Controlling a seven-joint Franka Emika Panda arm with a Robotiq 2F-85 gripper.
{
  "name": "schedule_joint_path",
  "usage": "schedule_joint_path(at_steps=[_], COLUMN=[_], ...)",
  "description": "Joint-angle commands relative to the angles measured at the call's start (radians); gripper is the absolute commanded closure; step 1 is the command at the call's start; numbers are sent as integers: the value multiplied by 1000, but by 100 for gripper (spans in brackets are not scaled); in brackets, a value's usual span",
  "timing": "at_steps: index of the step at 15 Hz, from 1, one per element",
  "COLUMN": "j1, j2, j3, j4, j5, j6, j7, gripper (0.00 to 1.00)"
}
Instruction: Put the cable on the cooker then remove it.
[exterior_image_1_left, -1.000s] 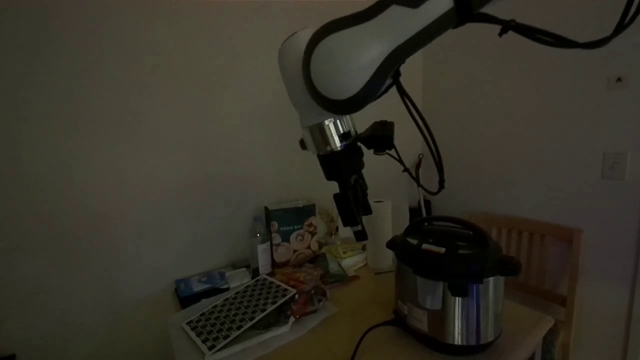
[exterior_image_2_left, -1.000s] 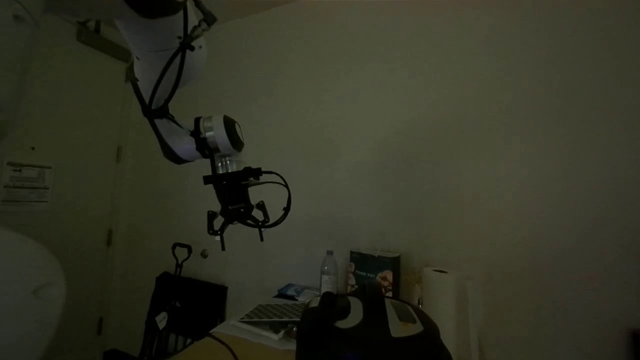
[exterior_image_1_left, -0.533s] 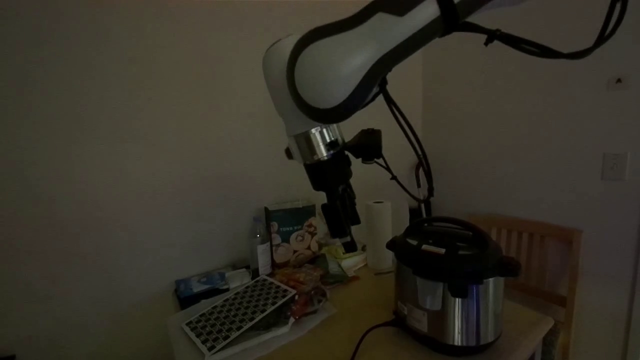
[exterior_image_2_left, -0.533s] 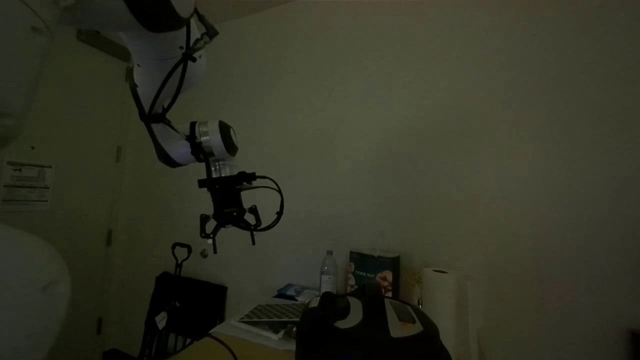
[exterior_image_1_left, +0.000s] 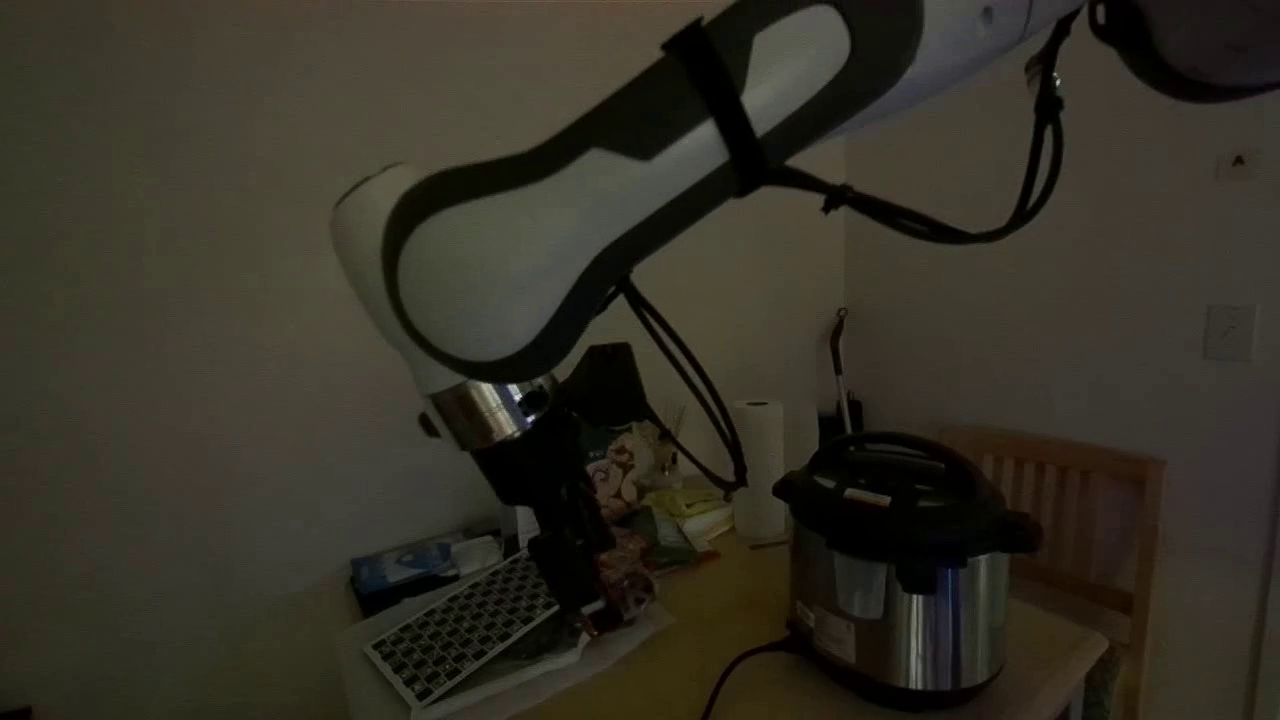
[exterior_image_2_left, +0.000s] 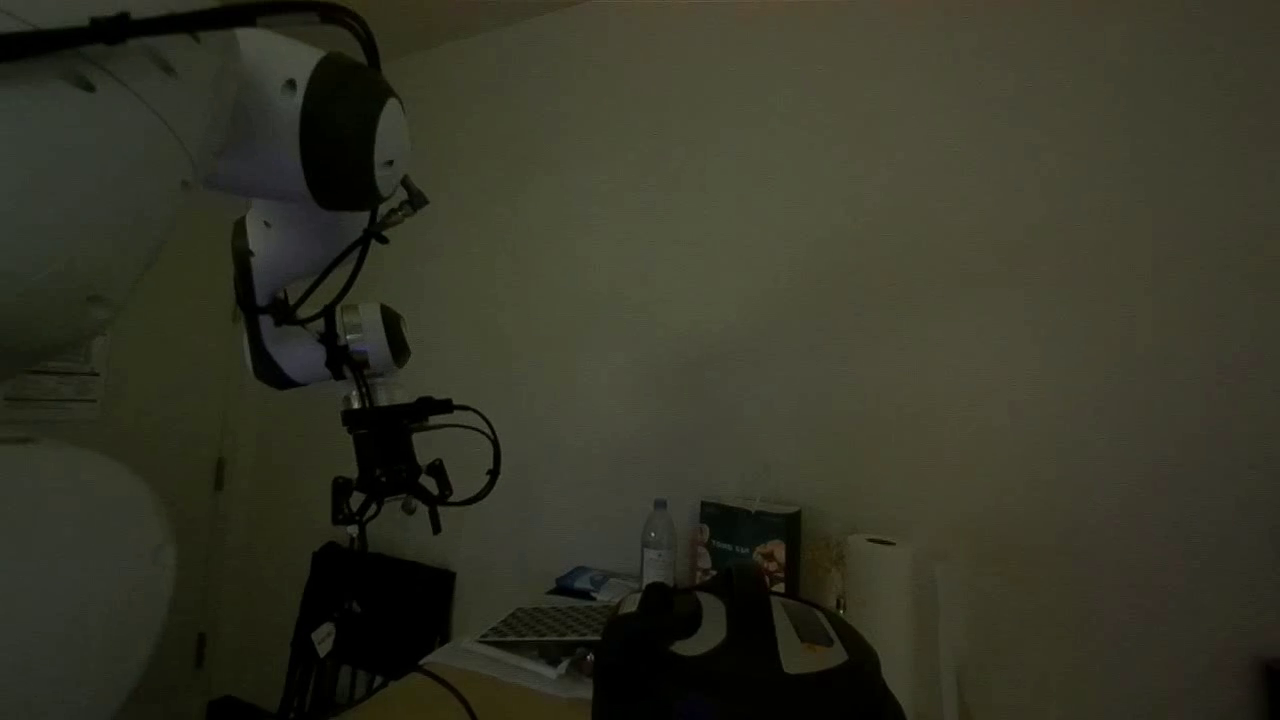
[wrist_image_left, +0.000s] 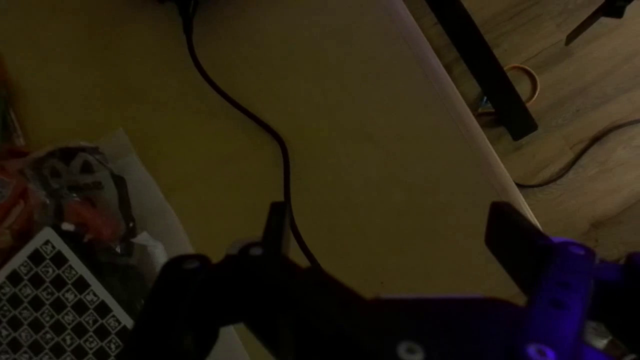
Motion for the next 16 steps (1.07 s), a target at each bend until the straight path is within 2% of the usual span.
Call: schedule_joint_path(at_steps=[1, 7, 11, 14, 16], j1=[7, 12, 58, 112, 137], j2=[15, 27, 155, 295, 375], j3=[-2, -4, -12, -19, -18], j4=[16, 27, 195, 375, 479], j5=[0, -4, -90, -153, -156], j6=[-4, -7, -38, -80, -100], j7=[-2, -2, -72, -196, -287], gripper=[0, 0, 0, 0, 0])
